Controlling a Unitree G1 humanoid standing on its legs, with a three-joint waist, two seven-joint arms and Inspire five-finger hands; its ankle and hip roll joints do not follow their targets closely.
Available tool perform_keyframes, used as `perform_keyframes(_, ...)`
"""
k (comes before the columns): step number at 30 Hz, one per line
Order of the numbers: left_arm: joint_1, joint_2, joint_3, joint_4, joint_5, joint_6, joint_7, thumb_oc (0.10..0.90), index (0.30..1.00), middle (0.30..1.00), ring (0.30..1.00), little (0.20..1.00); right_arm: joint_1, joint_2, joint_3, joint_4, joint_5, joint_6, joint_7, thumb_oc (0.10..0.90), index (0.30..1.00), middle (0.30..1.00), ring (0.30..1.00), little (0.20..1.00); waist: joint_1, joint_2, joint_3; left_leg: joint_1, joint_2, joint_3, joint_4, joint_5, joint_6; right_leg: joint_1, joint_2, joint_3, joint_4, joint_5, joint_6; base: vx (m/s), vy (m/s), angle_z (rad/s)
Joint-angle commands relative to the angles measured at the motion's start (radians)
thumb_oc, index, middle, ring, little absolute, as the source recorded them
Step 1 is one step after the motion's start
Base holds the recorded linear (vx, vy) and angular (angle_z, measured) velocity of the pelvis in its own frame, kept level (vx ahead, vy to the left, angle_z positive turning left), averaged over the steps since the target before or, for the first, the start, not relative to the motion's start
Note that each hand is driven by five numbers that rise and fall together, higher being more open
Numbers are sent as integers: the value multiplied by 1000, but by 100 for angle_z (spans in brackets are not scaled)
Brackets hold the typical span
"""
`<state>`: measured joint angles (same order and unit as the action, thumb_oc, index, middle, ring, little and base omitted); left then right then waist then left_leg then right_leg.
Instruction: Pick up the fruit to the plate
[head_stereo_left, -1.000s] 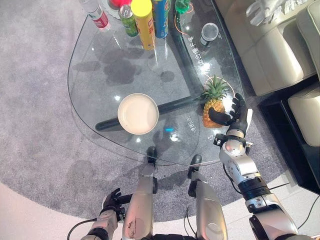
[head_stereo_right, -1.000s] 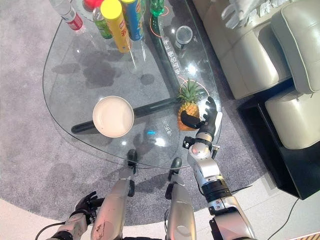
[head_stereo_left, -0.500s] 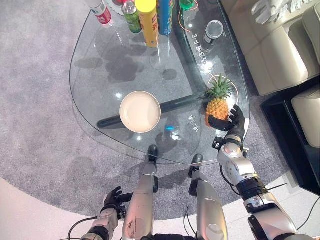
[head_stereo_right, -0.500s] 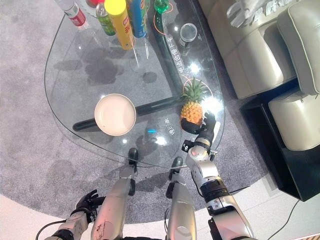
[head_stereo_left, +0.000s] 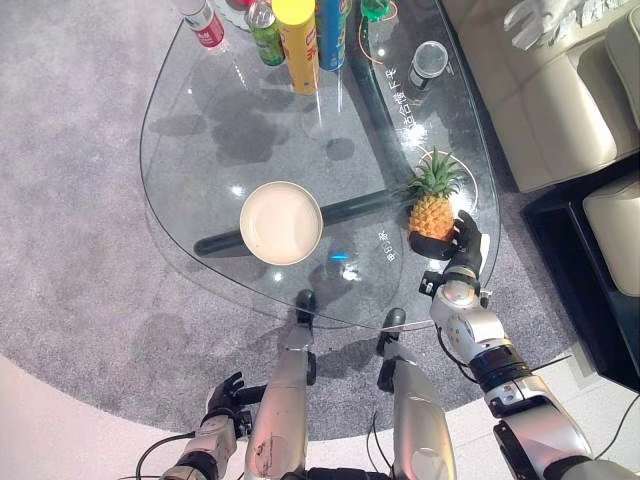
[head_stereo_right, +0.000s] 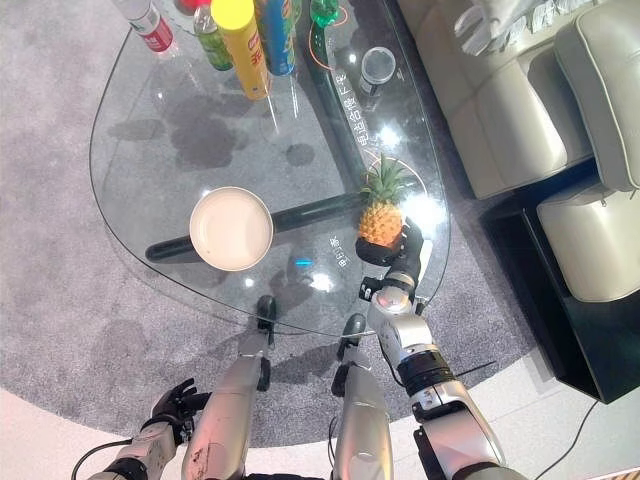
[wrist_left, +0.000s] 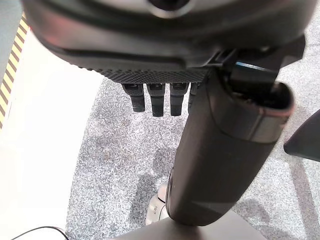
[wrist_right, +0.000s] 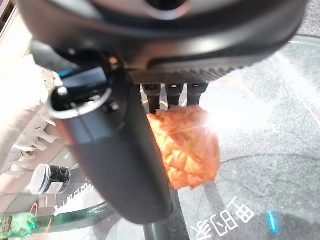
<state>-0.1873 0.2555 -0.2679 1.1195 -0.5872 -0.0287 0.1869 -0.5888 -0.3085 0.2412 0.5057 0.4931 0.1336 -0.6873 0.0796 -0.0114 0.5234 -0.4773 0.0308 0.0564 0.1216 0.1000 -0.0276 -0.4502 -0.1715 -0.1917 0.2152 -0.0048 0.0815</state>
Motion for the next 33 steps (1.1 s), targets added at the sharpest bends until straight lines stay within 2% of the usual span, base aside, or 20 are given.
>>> perform_keyframes(1,31,-34,-49,19,-24,16,2,800,900,900,900,900,-75,-47,4,-32,-4,-24,19,800,900,900,900,900,26,-8,-3,-30,-20,-59,58,-53,4,-10,-12,0,-58,84,-12,-16,35,1)
perform_keyframes(7,20,-32,-59,18,-29,20,0,800,900,900,900,900,-131,-52,9,48,30,-21,13,800,900,900,900,900,40,-2,-3,-39,-25,-67,52,-48,7,-20,-16,-8,-55,87,-11,-3,14,4)
perform_keyframes(15,18,-28,-75,19,-29,18,-9,800,900,900,900,900,-213,-84,20,182,58,37,-6,800,900,900,900,900,63,6,-3,-41,-33,-78,50,-49,8,-19,-19,-19,-55,88,-9,6,8,3)
perform_keyframes(16,17,-28,-76,18,-31,17,-9,800,900,900,900,900,-218,-86,21,186,54,44,-5,709,822,822,822,809,64,6,-3,-42,-34,-79,50,-49,8,-20,-19,-20,-55,88,-8,0,0,0)
perform_keyframes(17,16,-28,-82,14,-35,9,-15,800,900,900,900,900,-236,-93,33,204,49,61,-19,133,328,328,328,233,68,9,-3,-45,-37,-83,49,-49,9,-23,-19,-21,-56,89,-9,0,0,0)
perform_keyframes(18,12,-26,-85,13,-38,7,-19,800,900,900,900,900,-245,-96,39,220,53,64,-22,100,300,300,300,200,70,10,-3,-46,-38,-83,50,-49,10,-24,-19,-23,-55,89,-9,0,0,0)
perform_keyframes(25,0,-24,-92,-11,-50,-17,-22,800,900,900,900,900,-267,-100,55,263,67,71,-22,100,300,300,300,200,78,13,-3,-51,-41,-88,46,-47,9,-27,-19,-29,-55,89,-7,-1,-1,1)
perform_keyframes(33,0,-29,-91,-36,-72,-59,-10,800,900,900,900,900,-252,-87,54,260,73,52,-18,100,300,300,300,200,77,17,-3,-53,-43,-88,50,-49,10,-32,-18,-29,-48,85,-10,-1,-1,1)
